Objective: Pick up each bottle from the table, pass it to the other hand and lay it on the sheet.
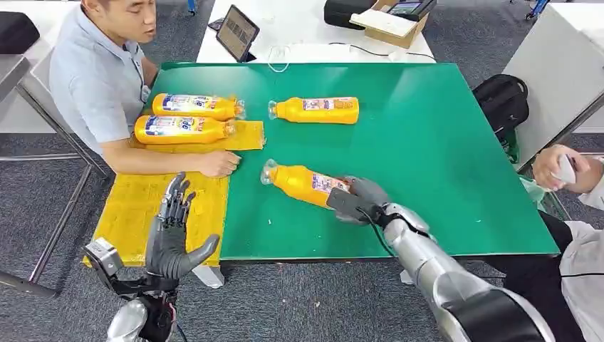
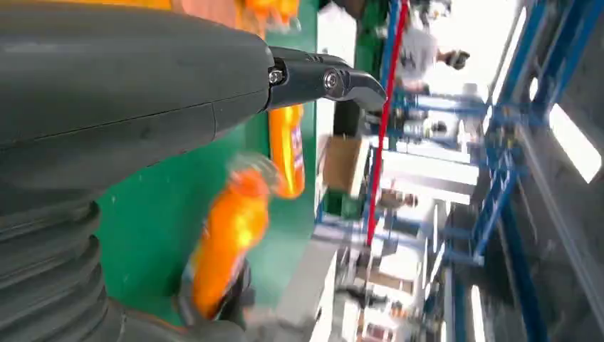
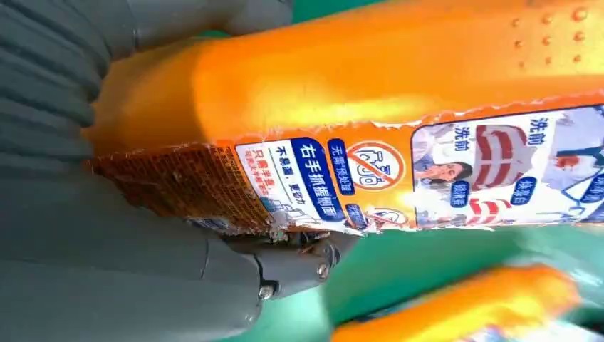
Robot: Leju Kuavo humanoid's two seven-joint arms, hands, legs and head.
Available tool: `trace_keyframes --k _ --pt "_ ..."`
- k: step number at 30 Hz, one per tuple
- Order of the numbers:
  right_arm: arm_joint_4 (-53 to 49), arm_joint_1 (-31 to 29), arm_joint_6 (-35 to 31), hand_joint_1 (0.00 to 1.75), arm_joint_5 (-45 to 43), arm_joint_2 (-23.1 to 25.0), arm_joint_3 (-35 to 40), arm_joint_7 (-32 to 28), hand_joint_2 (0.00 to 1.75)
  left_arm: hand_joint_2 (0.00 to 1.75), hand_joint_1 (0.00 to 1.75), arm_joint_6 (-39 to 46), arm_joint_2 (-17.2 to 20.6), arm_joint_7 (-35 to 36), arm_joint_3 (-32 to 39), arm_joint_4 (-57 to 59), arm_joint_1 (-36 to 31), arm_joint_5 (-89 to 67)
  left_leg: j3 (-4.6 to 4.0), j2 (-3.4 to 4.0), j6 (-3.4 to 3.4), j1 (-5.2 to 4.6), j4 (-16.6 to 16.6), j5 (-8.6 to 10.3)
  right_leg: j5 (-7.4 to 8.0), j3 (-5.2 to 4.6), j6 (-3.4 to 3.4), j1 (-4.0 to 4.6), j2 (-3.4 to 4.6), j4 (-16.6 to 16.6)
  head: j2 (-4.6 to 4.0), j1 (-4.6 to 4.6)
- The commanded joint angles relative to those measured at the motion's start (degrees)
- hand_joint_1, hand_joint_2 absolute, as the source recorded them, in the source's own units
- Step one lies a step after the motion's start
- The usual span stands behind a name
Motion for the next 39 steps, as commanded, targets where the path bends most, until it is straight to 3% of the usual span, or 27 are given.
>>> trace_keyframes --k 1,4,7,11,22,24,25,30,34,39 --pt "-27.77 14.37 -5.59 1.75 -15.1 6.87 -9.13 -6.44 1.75 1.75 0.0 6.61 -0.23 4.08 -1.51 8.23 -1.07 -5.65 0.09 0.01 -0.09 0.05 -0.05 -0.08 -0.09 0.09 -0.14 0.06 0.01 -0.03 0.0 0.0" --pt "-39.77 19.67 -4.95 1.75 -19.46 8.36 -6.6 -6.44 1.75 1.75 0.0 4.89 1.25 -0.53 -5.33 7.64 0.18 -13.76 -0.04 -0.12 -0.07 0.03 -0.06 -0.07 -0.11 0.0 -0.11 0.03 -0.08 -0.02 0.0 -0.04" --pt "-43.62 21.37 -4.1 1.75 -20.17 8.81 -2.29 -6.37 1.75 1.75 0.0 2.78 2.96 -0.25 -8.9 6.01 0.11 -19.44 -0.06 -0.11 -0.1 0.08 0.05 -0.22 -0.25 -0.02 -0.17 0.07 -0.04 0.06 0.0 0.0" --pt "-42.18 21.49 -2.32 1.75 -18.22 8.31 3.26 -7.15 1.75 1.75 0.0 1.96 3.79 0.14 -9.76 6.01 -1.43 -22.48 -0.29 -0.13 -0.09 0.06 0.02 -0.14 -0.17 -0.22 -0.16 0.05 -0.06 0.05 0.0 0.02" --pt "-40.9 21.95 -0.95 1.75 -18.25 9.01 5.84 -7.44 1.75 1.75 0.0 -0.19 3.14 0.1 -9.56 5.41 -1.19 -20.82 -0.14 -0.14 -0.17 0.11 0.06 -0.22 -0.26 -0.09 -0.27 0.11 -0.06 0.08 0.0 0.0" --pt "-32.92 19.21 3.61 1.75 -16.29 9.44 11.04 -6.71 1.75 1.75 0.0 -1.24 4.15 -0.71 -11.43 3.88 -2.24 -21.56 -0.13 -0.14 -0.16 0.12 0.05 -0.22 -0.26 -0.08 -0.26 0.11 -0.06 0.07 0.0 0.0" --pt "-28.17 17.47 3.16 1.75 -14.39 10.66 13.61 -8.55 1.75 1.75 0.0 -4.22 3.57 -0.35 -11.19 3.31 -3.28 -16.74 -0.16 -0.1 -0.12 0.09 -0.01 -0.17 -0.2 -0.13 -0.2 0.09 -0.02 0.01 0.0 0.0" --pt "-25.53 18.02 0.72 1.75 -13.53 12.01 19.33 -8.85 1.75 1.75 0.0 -6.74 0.33 4.06 -8.03 4.54 -4.76 -2.87 -0.22 -0.06 -0.11 0.12 0.01 -0.14 -0.15 -0.17 -0.18 0.1 0.01 0.01 0.0 -0.02" --pt "-23.73 18.25 -2.1 1.75 -12.96 11.73 24.26 -8.85 1.75 1.75 0.0 -6.08 0.14 3.73 -8.58 3.31 -4.84 1.31 -0.3 -0.17 -0.08 0.11 -0.04 -0.08 -0.13 -0.24 -0.14 0.08 -0.11 -0.04 0.0 0.0" --pt "-23.73 18.25 -2.1 1.75 -12.96 11.73 24.26 -8.85 1.75 1.75 0.0 -6.08 0.14 3.73 -8.58 3.31 -4.84 1.31 -0.26 -0.2 -0.09 0.13 0.0 -0.12 -0.18 -0.2 -0.15 0.09 -0.14 -0.01 0.0 0.02"
